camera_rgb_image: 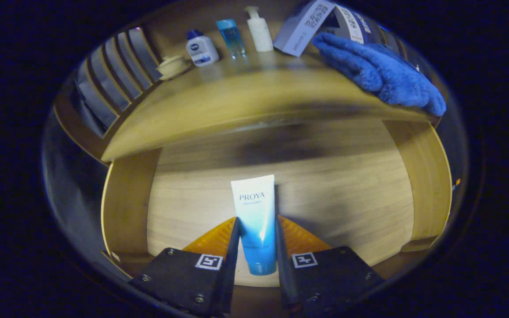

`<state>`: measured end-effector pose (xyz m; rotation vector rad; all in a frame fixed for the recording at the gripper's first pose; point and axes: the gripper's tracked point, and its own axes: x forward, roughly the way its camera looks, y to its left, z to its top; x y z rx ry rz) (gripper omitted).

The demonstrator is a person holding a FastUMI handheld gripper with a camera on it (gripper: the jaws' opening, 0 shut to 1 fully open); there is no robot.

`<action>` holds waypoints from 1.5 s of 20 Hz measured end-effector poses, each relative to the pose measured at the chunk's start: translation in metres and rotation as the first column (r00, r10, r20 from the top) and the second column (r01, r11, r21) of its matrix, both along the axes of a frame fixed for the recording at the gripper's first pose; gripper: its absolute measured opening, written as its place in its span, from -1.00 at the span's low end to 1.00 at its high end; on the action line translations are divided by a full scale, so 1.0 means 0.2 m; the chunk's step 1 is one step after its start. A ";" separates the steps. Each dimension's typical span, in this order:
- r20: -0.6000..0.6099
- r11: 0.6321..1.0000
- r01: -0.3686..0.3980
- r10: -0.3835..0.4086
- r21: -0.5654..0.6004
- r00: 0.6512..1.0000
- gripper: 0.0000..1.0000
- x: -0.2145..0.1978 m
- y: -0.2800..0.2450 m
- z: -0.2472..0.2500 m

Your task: Pull open the drawer, take out the items inside it, and place them on the countertop above the cabinet.

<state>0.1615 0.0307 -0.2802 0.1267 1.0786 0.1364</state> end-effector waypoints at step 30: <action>0.477 0.975 0.150 -0.210 0.161 0.853 -0.17 0.54 -0.10 0.88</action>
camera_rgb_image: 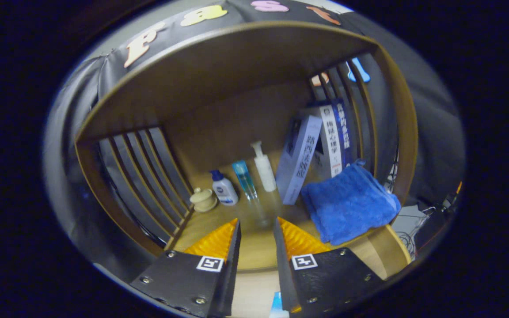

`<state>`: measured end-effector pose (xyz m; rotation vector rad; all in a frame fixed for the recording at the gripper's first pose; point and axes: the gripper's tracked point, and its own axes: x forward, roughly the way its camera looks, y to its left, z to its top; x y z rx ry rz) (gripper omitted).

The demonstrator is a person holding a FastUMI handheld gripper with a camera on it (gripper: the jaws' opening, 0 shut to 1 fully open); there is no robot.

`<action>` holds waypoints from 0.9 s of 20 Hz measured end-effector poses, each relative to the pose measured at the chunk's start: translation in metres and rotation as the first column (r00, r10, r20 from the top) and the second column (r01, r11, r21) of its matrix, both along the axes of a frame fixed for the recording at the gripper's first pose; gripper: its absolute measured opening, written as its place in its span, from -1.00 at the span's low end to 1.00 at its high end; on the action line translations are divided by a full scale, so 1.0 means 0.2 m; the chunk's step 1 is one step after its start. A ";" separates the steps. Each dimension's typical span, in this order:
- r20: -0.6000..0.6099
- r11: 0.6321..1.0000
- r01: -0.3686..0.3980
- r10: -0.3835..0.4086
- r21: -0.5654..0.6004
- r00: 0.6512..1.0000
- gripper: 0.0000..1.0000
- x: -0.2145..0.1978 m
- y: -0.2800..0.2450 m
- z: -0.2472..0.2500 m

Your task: Pull open the drawer, take out the items inside it, and place them on the countertop above the cabinet.

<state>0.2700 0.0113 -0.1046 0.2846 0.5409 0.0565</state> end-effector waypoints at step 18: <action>-0.696 0.956 -0.233 0.044 -0.180 0.716 -0.34 -0.59 0.06 -1.07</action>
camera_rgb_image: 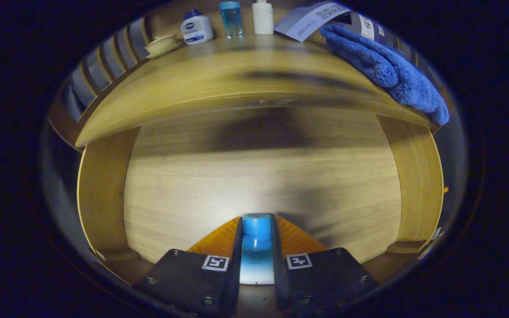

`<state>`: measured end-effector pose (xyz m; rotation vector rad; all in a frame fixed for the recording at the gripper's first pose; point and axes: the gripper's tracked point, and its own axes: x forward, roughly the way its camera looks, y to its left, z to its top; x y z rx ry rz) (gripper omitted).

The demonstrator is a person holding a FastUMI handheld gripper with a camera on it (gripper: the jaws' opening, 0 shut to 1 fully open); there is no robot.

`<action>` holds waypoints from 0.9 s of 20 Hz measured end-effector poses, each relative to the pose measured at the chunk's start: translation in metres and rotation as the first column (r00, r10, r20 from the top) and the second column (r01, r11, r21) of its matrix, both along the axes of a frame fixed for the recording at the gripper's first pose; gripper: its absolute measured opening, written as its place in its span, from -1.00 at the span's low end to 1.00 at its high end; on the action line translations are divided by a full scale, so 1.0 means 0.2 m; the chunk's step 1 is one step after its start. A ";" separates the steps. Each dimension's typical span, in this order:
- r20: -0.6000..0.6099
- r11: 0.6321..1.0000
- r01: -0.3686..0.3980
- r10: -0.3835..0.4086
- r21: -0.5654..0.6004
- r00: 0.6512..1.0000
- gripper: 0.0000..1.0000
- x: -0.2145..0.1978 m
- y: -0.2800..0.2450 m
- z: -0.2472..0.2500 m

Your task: Pull open the drawer, take out the items inside it, and place them on the countertop above the cabinet.

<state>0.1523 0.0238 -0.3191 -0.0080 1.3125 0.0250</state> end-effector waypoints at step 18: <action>0.651 0.994 0.018 -0.087 0.112 0.754 -0.32 0.88 0.08 0.80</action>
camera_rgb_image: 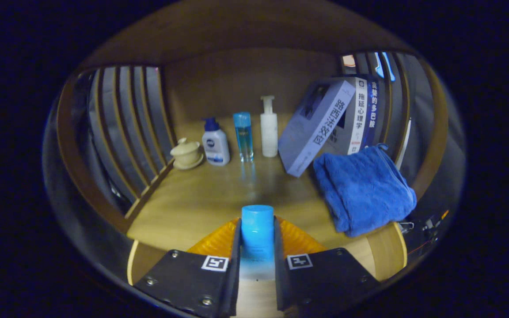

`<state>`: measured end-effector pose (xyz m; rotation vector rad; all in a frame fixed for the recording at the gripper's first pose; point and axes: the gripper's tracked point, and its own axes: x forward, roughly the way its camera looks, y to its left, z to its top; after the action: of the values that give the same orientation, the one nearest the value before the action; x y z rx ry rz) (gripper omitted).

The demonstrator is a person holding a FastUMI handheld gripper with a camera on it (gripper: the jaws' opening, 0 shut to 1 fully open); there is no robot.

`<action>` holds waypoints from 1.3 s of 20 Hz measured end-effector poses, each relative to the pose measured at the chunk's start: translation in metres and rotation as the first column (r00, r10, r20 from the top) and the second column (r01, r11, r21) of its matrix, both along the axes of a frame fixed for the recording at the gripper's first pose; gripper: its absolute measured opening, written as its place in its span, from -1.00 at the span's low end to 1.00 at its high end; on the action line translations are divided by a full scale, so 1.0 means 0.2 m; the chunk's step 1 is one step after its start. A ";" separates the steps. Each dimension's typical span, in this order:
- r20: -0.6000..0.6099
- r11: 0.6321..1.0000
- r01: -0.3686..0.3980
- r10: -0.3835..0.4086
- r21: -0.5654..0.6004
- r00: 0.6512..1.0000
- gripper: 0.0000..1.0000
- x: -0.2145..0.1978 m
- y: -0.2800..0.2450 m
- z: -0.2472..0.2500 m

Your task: Pull open the drawer, take out the items inside it, and place them on the countertop above the cabinet.

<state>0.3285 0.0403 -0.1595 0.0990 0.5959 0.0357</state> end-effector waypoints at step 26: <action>0.216 0.999 0.012 -0.003 -0.038 0.976 0.94 -0.86 -0.06 0.23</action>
<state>0.1572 0.0289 -0.1127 0.0580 0.3789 0.0272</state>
